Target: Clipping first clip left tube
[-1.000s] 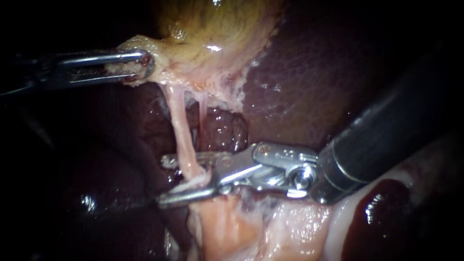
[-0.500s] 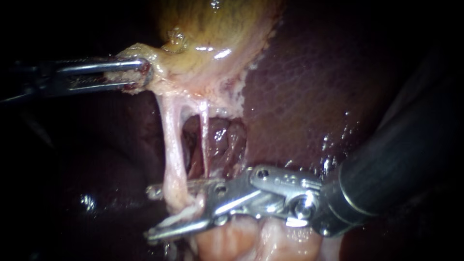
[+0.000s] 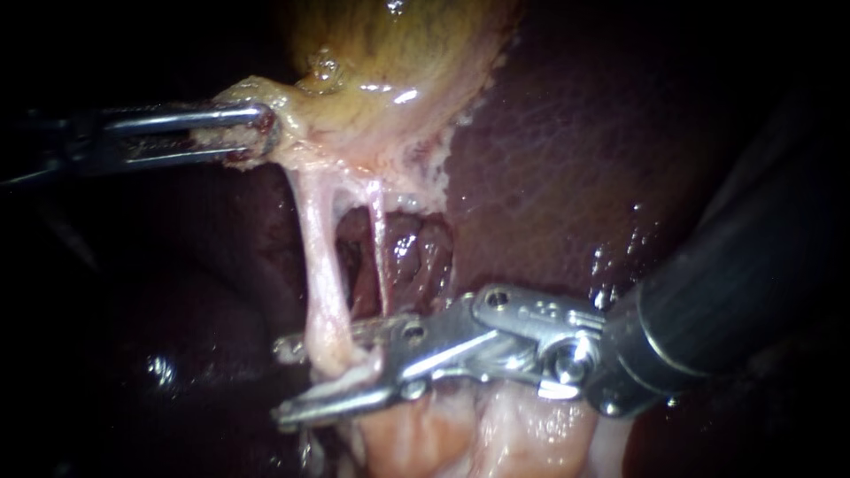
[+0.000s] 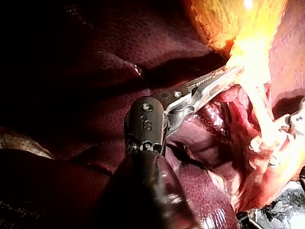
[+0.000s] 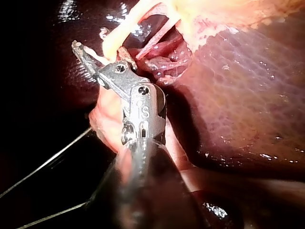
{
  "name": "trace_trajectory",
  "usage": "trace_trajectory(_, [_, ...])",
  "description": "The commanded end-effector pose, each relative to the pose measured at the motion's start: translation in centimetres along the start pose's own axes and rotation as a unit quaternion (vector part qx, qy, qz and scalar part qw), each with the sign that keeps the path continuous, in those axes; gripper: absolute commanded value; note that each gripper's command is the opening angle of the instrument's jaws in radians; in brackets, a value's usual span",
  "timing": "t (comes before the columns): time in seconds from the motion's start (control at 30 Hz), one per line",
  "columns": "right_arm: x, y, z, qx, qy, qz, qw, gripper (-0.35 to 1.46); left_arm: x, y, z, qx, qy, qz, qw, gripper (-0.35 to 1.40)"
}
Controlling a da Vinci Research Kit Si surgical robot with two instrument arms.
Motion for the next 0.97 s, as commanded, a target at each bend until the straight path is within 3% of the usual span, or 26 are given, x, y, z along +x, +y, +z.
trace_trajectory(0.03, [-0.01,0.01,0.00,0.000,0.000,0.002,1.0000,0.12,0.00,0.00,0.00,0.000,0.000,0.000,1.0000,-0.35])
trace_trajectory(0.33, [-0.03,0.03,-0.05,0.001,0.000,0.005,1.0000,-0.33,0.00,0.00,0.00,0.000,0.000,0.000,1.0000,-0.35])
trace_trajectory(0.97, [-0.01,0.12,-0.16,0.003,0.001,0.012,0.9999,-0.35,0.00,-0.01,0.00,0.000,0.000,0.000,1.0000,-0.35])
